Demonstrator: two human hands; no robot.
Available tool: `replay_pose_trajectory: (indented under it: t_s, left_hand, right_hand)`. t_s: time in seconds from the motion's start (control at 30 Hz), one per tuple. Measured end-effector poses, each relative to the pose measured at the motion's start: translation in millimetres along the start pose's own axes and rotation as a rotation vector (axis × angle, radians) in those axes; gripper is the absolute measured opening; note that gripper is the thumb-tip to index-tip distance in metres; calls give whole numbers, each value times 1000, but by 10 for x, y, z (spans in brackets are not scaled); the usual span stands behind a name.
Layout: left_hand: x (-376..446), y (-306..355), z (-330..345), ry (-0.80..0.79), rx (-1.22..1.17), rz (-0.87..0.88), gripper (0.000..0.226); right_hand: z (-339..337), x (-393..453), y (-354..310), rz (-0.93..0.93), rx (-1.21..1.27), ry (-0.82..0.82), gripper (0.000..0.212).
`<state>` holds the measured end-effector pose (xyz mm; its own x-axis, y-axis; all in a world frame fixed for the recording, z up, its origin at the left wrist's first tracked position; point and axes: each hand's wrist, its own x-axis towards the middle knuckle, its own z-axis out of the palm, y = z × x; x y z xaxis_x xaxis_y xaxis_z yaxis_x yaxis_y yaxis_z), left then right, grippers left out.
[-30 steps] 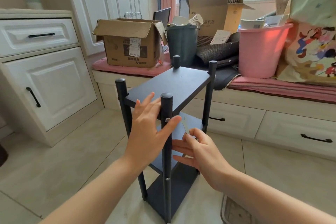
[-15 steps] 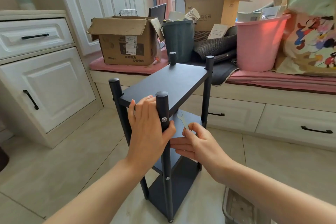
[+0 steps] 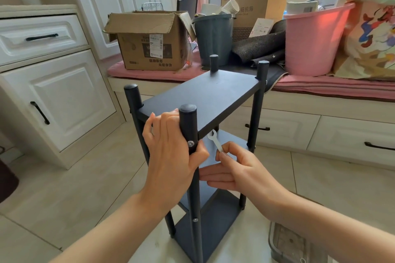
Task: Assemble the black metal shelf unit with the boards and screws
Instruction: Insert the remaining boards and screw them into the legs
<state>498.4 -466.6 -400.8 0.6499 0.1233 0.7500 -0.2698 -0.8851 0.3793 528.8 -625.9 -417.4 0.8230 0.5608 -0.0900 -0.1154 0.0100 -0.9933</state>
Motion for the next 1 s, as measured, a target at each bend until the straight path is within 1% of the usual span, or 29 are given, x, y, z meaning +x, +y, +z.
replay_pose_trajectory:
  t_s: [0.2,0.27,0.37,0.57,0.63,0.73,0.77,0.8,0.87,0.93,1.0]
  left_hand:
    - [173,-156,-48,-28,-20,-67,44]
    - [237,-231,-61,-45,-44,-105,42]
    - [312,-357,-62,-48,-98,-160,29]
    - [361,-489,-93,-35,-109,-192,34]
    - [370,-529,-114,-11,-62,-216,35]
    - [333,-569,-145,83,96,-266,35]
    - [314,-569,-147,91,100,-298,35]
    - [288,-561,-145,77,69,-339,36]
    - [238,-529,-116,8,-66,-419,42]
    - [220,-483,-77,-62,-302,-465,49]
    - [221,-452,-57,-101,-532,-472,44]
  right_hand:
    - [96,175,-12,-43,-23,-19,21]
    - [124,252,-22,-50,-2,-34,21]
    - [177,344,-10,-58,22,-46,20]
    - [267,459,-7,-43,59,-13,18]
    - [301,482,-12,-41,55,-9,17]
    - [352,497,13,-38,57,-22,17]
    - [366,499,28,-35,63,-25,17]
    - [373,499,45,-33,65,-24,16]
    - [370,509,78,-34,62,-5,16]
    - [344,523,95,-28,85,10,18]
    - [313,529,94,-18,121,20,20]
